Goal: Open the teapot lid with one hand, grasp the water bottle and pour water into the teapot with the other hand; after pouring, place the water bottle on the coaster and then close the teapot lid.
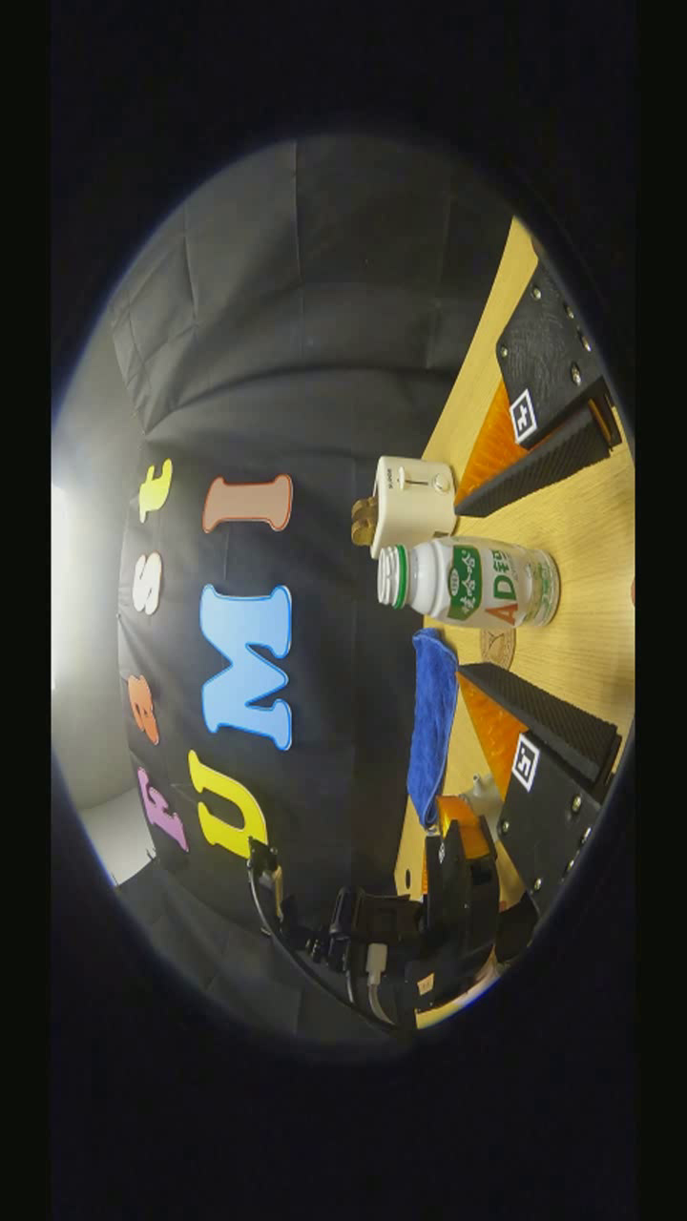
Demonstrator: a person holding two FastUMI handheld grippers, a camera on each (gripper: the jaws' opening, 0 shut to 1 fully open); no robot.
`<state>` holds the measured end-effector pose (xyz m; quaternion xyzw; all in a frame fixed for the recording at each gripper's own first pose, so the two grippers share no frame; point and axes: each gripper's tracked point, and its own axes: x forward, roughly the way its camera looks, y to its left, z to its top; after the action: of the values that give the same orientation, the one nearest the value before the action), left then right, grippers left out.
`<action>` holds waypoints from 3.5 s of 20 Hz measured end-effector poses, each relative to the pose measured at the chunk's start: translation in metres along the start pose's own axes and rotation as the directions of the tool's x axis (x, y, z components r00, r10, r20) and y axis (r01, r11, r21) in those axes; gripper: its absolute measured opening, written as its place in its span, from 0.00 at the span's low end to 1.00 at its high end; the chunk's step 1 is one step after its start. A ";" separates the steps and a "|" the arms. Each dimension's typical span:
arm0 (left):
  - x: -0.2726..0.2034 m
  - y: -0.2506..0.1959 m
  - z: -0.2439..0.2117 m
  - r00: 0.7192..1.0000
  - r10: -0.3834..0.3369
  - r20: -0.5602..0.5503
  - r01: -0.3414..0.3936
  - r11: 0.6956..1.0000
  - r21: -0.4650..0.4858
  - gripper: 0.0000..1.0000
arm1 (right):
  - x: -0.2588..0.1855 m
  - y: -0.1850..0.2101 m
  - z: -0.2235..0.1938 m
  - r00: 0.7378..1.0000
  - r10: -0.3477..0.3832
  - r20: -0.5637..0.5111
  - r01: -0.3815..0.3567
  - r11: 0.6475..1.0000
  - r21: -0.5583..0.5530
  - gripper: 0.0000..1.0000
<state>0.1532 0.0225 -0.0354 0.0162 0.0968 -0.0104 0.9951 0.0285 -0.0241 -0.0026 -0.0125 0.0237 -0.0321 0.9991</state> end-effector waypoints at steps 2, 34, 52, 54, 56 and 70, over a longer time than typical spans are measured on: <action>0.003 -0.003 -0.008 1.000 -0.006 -0.015 0.006 1.000 0.000 0.73 | 0.002 -0.002 -0.002 1.000 -0.004 -0.008 0.004 1.000 0.002 0.95; -0.098 0.028 0.088 0.989 -0.069 0.131 0.076 0.996 -0.047 0.12 | 0.030 -0.001 -0.032 0.986 0.075 -0.150 -0.066 0.996 0.066 0.95; -0.118 0.073 0.042 0.992 -0.070 0.104 0.082 0.990 -0.118 0.12 | 0.055 -0.003 -0.060 0.969 0.021 -0.248 -0.027 0.999 -0.020 0.81; -0.117 0.078 0.040 0.993 -0.065 0.103 0.078 0.989 -0.126 0.12 | 0.055 -0.004 -0.056 0.971 0.005 -0.240 -0.024 0.997 -0.073 0.81; -0.117 0.084 0.041 0.993 -0.060 0.103 0.073 0.988 -0.133 0.12 | 0.059 -0.002 -0.049 0.973 -0.013 -0.232 -0.021 0.989 -0.143 0.81; -0.127 0.146 0.039 0.996 0.026 0.089 -0.011 0.986 -0.168 0.12 | 0.077 0.038 -0.021 0.984 -0.066 -0.163 -0.077 0.668 -0.740 0.81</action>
<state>0.0401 0.1688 0.0319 -0.0671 0.0517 0.0064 0.9964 0.1067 0.0079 -0.0277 -0.4155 0.1226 -0.0176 0.9011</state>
